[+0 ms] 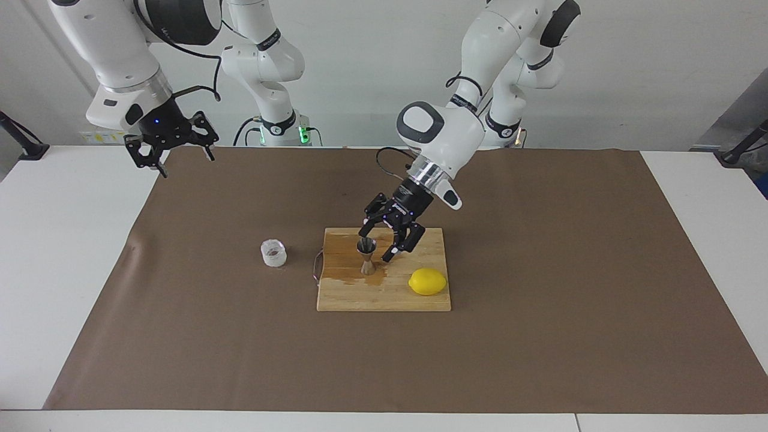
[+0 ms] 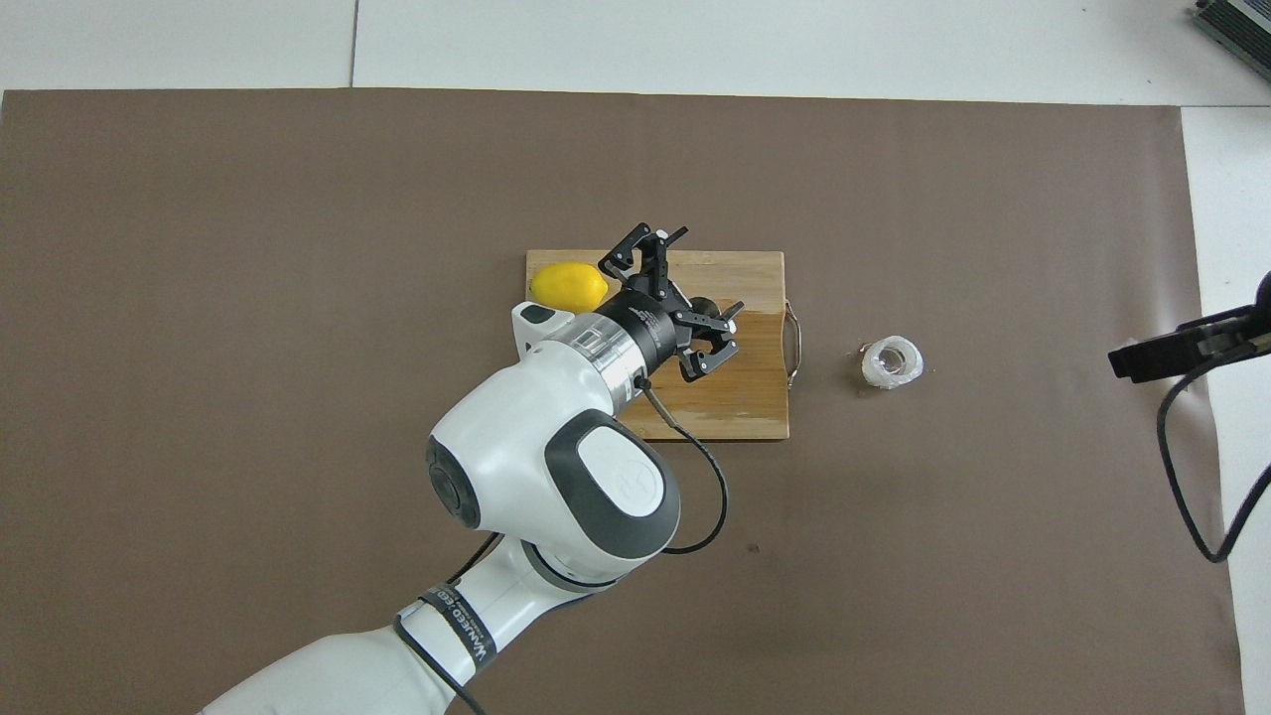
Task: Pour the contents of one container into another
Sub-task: 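Lower the metal cup onto the board and open the left gripper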
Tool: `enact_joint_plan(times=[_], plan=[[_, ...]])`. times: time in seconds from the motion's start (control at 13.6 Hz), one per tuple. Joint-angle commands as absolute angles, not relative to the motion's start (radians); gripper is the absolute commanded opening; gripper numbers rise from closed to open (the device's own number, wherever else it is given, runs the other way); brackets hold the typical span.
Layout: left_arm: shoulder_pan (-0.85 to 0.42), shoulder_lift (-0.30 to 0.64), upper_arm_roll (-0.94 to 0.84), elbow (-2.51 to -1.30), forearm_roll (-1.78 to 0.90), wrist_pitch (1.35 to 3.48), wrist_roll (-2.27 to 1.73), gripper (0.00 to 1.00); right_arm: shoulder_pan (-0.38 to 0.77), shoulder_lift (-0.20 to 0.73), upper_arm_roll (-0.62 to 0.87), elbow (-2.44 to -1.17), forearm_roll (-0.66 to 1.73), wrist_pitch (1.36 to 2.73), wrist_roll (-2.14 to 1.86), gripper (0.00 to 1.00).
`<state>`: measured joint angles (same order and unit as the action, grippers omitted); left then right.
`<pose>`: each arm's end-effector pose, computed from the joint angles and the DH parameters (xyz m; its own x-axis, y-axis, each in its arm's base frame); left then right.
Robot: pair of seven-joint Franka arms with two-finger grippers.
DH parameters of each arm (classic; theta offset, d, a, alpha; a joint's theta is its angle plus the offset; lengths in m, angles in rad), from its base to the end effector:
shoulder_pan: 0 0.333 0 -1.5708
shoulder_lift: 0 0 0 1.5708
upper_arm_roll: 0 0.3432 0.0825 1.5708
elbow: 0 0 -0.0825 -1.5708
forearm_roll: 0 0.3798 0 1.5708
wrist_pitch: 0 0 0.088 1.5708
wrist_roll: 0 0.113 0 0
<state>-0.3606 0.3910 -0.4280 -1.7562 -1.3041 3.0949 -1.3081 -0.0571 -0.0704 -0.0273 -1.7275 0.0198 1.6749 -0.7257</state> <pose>0.5584 -0.3948 0.4432 -0.0544 0.5766 -0.8152 0.8482 0.4575 0.2670 0.5319 -0.0435 0.6192 0.8021 0.5965 0.0276 0.5968 -0.8024 -0.0044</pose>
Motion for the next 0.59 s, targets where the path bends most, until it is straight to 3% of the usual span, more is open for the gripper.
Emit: enact_joint_plan(times=[0.0, 0.3, 0.52], plan=[[-0.275, 0.341, -0.425, -1.802, -1.180, 2.955, -1.301, 1.00, -0.101, -0.097, -0.021, -1.827, 0.051, 1.759, -1.014, 1.00], [-0.192, 0.318, -0.423, -1.850, -1.008, 2.872, -1.299, 1.00, -0.150, 0.006, -0.021, -1.877, 0.181, 1.844, -1.320, 1.00], [-0.092, 0.269, -0.417, -1.867, -0.800, 2.676, -1.299, 1.00, -0.178, 0.144, -0.021, -1.887, 0.348, 1.902, -1.598, 1.00]])
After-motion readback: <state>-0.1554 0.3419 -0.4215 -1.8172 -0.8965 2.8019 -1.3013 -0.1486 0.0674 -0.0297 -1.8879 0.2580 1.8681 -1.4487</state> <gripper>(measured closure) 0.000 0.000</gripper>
